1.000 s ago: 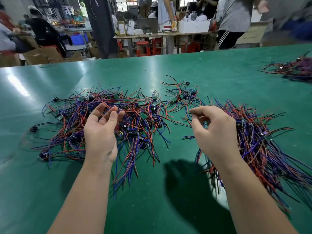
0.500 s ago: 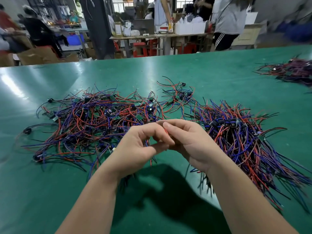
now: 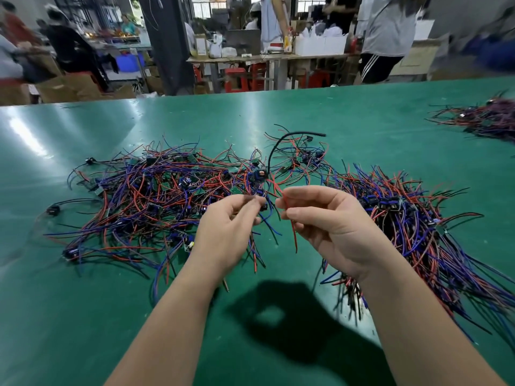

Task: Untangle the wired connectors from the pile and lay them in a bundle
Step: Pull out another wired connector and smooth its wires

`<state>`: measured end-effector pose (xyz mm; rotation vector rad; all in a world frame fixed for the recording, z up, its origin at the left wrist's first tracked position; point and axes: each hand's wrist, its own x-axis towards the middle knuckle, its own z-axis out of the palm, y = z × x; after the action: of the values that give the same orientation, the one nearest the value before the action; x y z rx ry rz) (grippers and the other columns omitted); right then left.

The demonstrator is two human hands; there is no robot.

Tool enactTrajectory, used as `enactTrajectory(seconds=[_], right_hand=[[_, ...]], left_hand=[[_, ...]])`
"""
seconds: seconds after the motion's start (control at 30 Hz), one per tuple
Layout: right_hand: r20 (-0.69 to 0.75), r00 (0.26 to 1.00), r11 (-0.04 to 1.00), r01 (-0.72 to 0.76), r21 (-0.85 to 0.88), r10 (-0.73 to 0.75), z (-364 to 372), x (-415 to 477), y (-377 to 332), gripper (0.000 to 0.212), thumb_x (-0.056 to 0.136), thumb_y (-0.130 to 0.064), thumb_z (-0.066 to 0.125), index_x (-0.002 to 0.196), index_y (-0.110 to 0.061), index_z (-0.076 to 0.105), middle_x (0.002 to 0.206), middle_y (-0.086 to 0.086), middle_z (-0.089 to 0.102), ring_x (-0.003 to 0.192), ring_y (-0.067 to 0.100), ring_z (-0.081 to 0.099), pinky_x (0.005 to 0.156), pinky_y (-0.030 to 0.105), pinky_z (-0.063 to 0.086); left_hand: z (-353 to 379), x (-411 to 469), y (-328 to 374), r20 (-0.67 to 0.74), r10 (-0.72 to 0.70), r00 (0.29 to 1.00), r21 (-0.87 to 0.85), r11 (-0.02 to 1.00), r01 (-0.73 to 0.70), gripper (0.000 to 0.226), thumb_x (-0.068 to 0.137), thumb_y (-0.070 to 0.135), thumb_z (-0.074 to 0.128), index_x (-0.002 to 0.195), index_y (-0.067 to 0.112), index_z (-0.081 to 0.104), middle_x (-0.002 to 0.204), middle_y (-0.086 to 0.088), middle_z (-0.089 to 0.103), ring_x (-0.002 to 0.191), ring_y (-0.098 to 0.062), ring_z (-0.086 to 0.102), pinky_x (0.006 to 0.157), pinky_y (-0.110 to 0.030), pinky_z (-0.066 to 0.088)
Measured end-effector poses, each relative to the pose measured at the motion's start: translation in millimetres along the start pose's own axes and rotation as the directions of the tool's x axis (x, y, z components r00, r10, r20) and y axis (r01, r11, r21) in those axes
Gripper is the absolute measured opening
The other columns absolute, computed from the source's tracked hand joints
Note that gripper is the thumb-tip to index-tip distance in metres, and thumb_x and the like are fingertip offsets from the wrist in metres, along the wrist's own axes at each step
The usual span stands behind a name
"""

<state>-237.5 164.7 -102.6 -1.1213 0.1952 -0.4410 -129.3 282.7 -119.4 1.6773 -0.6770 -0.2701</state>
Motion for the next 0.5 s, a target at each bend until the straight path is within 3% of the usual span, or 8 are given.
enactTrajectory(seconds=[0.1, 0.2, 0.27, 0.33, 0.37, 0.43, 0.5], right_hand=[[0.067, 0.998, 1.000, 0.010, -0.006, -0.010, 3.6, -2.6, 1.1, 0.025, 0.059, 0.000, 0.067, 0.076, -0.014, 0.077, 0.078, 0.007, 0.074, 0.067, 0.011, 0.069, 0.056, 0.013, 0.049], [0.116, 0.993, 1.000, 0.016, -0.004, -0.016, 4.8, -4.4, 1.3, 0.026, 0.060, 0.003, 0.065, 0.076, -0.013, 0.077, 0.078, 0.007, 0.074, 0.068, 0.011, 0.069, 0.059, 0.014, 0.050], [0.153, 0.988, 1.000, 0.009, -0.022, -0.006, 6.4, -5.6, 1.7, 0.026, 0.060, 0.004, 0.064, 0.077, -0.012, 0.077, 0.077, 0.008, 0.074, 0.068, 0.011, 0.069, 0.061, 0.014, 0.051], [0.179, 0.984, 0.998, 0.005, -0.062, 0.006, 7.7, -6.3, 2.9, 0.026, 0.060, 0.005, 0.065, 0.076, -0.011, 0.077, 0.077, 0.008, 0.074, 0.068, 0.011, 0.069, 0.062, 0.014, 0.051], [0.190, 0.982, 0.996, -0.001, -0.093, 0.019, 8.3, -6.9, 3.1, 0.025, 0.060, 0.004, 0.065, 0.076, -0.011, 0.077, 0.078, 0.008, 0.074, 0.069, 0.010, 0.069, 0.062, 0.014, 0.051], [0.219, 0.974, 0.987, -0.024, -0.162, 0.060, 8.8, -7.8, 3.6, 0.025, 0.061, 0.004, 0.068, 0.078, -0.012, 0.077, 0.079, 0.008, 0.074, 0.070, 0.010, 0.069, 0.062, 0.015, 0.051], [0.278, 0.954, 0.977, -0.054, -0.208, 0.112, 9.1, -9.5, 3.4, 0.026, 0.064, 0.006, 0.071, 0.080, -0.013, 0.077, 0.080, 0.008, 0.074, 0.071, 0.013, 0.069, 0.061, 0.017, 0.051]], left_hand=[[-2.9, 2.0, -0.5, -0.040, -0.028, 0.999, -0.091, 0.996, 0.024, 0.028, 0.099, 0.032, 0.047, 0.088, 0.027, 0.073, 0.092, 0.005, 0.074, 0.085, -0.018, 0.069, 0.078, -0.034, 0.049], [-5.5, 2.0, -5.7, -0.111, 0.094, 0.989, 0.048, 0.995, -0.089, 0.050, 0.095, 0.055, 0.033, 0.088, 0.030, 0.075, 0.084, 0.003, 0.074, 0.087, -0.010, 0.066, 0.079, -0.025, 0.046], [-7.7, 1.8, -7.7, -0.154, 0.099, 0.983, 0.063, 0.994, -0.090, 0.072, 0.084, 0.073, 0.024, 0.088, 0.022, 0.075, 0.068, -0.007, 0.069, 0.072, -0.014, 0.062, 0.070, -0.022, 0.041], [-10.2, 3.0, -6.2, -0.140, 0.047, 0.989, -0.067, 0.996, -0.057, 0.089, 0.075, 0.081, 0.025, 0.089, 0.006, 0.070, 0.060, -0.013, 0.060, 0.060, -0.018, 0.052, 0.063, -0.029, 0.039], [-11.5, 3.2, -4.5, -0.129, 0.038, 0.991, -0.123, 0.991, -0.055, 0.088, 0.074, 0.080, 0.028, 0.093, 0.005, 0.071, 0.068, -0.010, 0.062, 0.066, -0.016, 0.055, 0.068, -0.031, 0.043], [-12.8, 2.2, -1.0, -0.131, 0.107, 0.986, -0.131, 0.984, -0.124, 0.063, 0.083, 0.068, 0.034, 0.097, 0.021, 0.073, 0.097, -0.002, 0.070, 0.093, -0.014, 0.064, 0.091, -0.033, 0.046], [-12.7, 0.4, 3.1, -0.151, 0.251, 0.956, -0.032, 0.966, -0.258, 0.035, 0.090, 0.048, 0.042, 0.093, 0.030, 0.072, 0.106, 0.005, 0.067, 0.106, -0.004, 0.059, 0.096, -0.021, 0.041]])
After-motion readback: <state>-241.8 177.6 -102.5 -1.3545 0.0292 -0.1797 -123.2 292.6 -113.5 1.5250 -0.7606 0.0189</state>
